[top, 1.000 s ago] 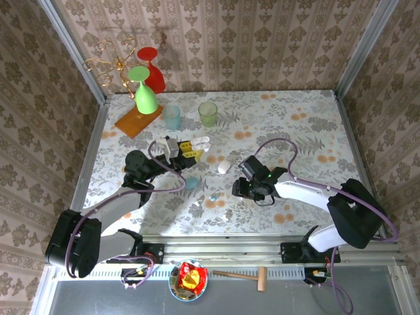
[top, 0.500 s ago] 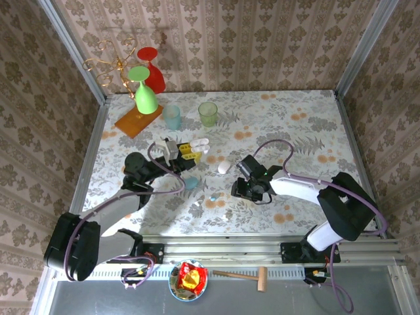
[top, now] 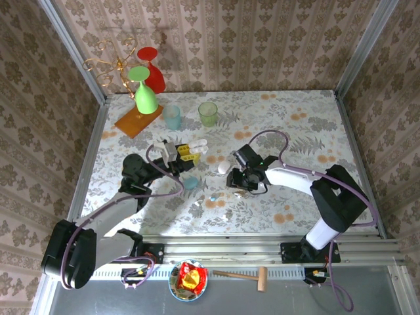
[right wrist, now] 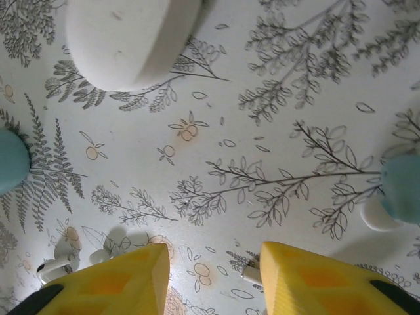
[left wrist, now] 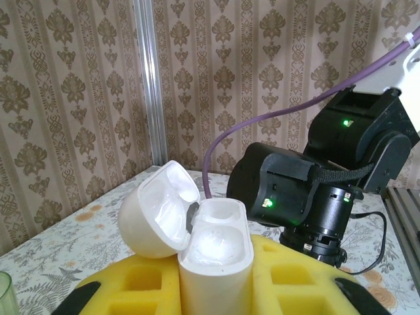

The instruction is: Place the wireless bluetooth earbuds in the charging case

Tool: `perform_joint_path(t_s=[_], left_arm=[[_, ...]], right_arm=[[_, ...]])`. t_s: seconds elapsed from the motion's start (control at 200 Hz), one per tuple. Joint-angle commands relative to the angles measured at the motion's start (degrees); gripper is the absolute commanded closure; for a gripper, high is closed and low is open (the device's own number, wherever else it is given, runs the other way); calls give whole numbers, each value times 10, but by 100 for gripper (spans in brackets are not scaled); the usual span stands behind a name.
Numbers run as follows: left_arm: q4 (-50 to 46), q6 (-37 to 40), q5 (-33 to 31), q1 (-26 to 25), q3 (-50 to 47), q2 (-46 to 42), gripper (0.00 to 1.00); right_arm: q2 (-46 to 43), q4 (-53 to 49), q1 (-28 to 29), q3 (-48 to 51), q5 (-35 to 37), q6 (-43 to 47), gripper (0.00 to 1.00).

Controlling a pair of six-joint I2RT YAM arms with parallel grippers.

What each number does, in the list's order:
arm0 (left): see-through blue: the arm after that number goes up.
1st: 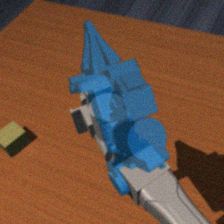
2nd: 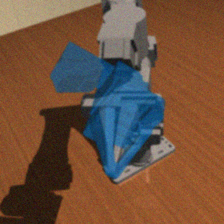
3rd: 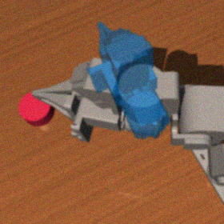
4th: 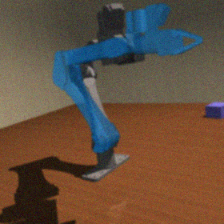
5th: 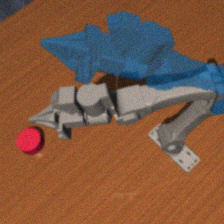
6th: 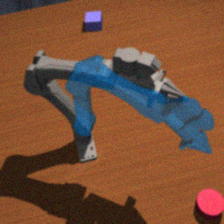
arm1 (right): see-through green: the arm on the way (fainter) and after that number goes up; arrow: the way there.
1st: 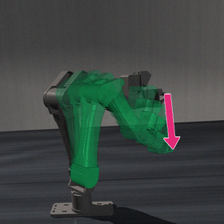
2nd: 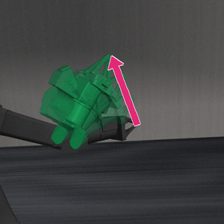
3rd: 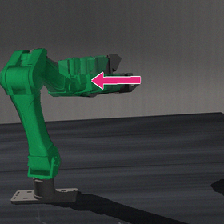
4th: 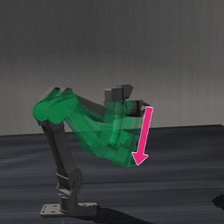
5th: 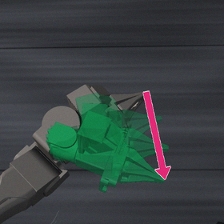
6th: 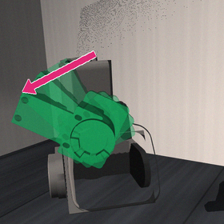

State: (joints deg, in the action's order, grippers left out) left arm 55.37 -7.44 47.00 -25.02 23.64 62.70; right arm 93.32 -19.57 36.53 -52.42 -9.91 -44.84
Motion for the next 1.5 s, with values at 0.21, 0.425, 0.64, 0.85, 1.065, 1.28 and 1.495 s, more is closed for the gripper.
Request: perform_joint_path(t_s=[0.21, 0.425, 0.64, 0.85, 1.065, 1.28, 1.495], left_arm=[[2, 15, -4, 4, -9, -12, 100], [4, 14, 2, 4, -9, -11, 100], [11, 6, 3, 3, -11, -13, 100], [0, 8, 2, 3, -16, -31, 100], [-47, 36, -4, 3, -18, -58, 100], [-71, 57, -4, 3, -14, -65, 100], [-70, 58, -2, 3, -14, -58, 100]], right_arm=[[55, -95, 22, -51, 15, 74, 56], [57, -108, 51, -58, 4, 103, 55], [66, -133, 78, -77, -11, 130, 54], [-2, -115, 85, -53, 36, 89, 52], [-54, -161, 76, -27, 133, -53, 51], [-30, -195, 66, -35, 97, -111, 52], [15, -186, 53, -48, 56, -108, 58]])
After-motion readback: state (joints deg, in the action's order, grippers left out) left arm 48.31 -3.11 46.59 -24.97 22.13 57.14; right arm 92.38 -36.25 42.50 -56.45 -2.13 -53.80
